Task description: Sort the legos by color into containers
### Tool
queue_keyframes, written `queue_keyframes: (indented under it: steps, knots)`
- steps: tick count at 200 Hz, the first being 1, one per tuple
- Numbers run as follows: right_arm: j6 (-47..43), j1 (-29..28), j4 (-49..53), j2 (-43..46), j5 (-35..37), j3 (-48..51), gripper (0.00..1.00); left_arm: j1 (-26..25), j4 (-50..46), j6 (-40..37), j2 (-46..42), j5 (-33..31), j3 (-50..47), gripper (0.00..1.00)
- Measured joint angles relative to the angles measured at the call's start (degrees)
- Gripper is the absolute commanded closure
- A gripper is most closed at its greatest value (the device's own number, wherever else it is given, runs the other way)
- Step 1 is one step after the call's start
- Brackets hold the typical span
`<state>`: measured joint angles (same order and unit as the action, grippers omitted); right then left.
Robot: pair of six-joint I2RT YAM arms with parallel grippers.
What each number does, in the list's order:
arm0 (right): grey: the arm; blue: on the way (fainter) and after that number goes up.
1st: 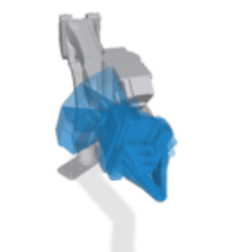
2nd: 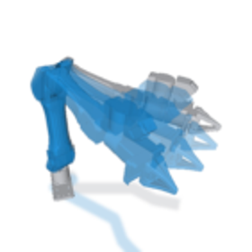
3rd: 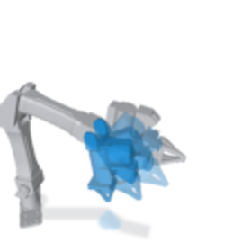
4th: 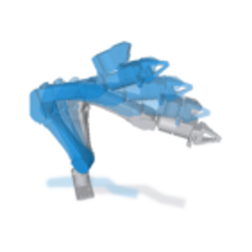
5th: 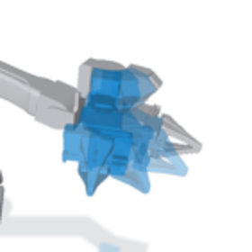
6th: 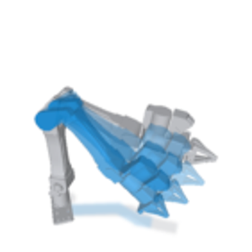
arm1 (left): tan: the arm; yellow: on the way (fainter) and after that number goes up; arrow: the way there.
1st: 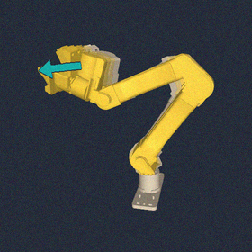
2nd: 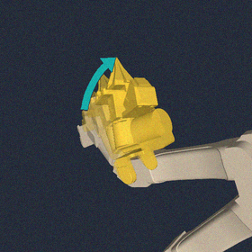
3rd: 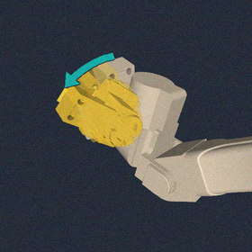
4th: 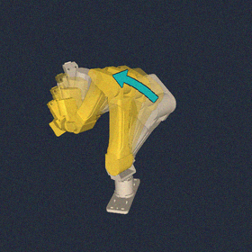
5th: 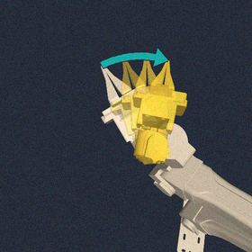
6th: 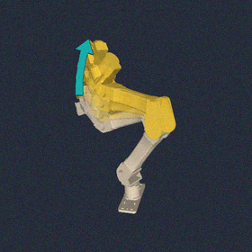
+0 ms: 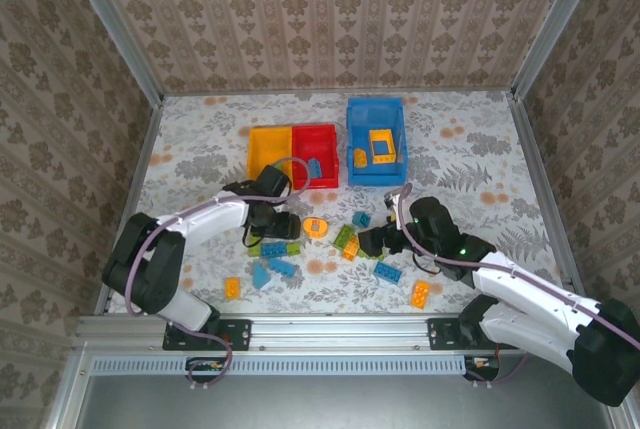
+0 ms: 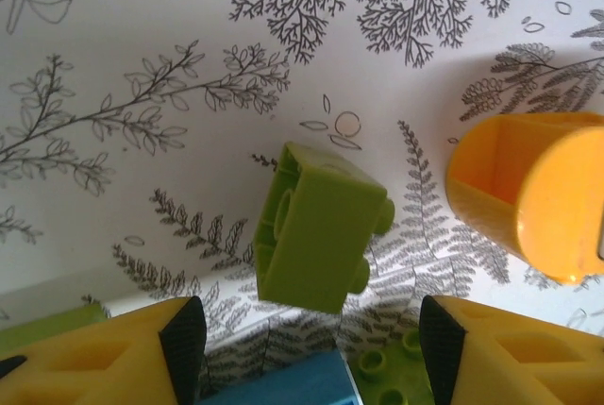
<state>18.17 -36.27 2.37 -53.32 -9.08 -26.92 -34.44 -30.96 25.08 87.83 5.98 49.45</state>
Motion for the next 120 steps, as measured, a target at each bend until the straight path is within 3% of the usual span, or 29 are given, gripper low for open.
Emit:
queue_keyframes:
  steps: [18,65,120]
  knots:
    - [0.0,0.0,0.0,0.0,-1.0,-1.0,0.05,0.0,-0.1,-1.3,2.2,0.0,1.6,0.43]
    - [0.2,-0.5,-0.5,-2.6,-3.3,-2.8,0.06,0.0,1.0,-4.0,6.9,-0.2,4.3,0.76]
    - [-0.7,-1.9,-2.5,-6.0,-3.3,-7.0,0.05,0.4,-3.8,-4.3,2.3,-5.0,7.6,0.83]
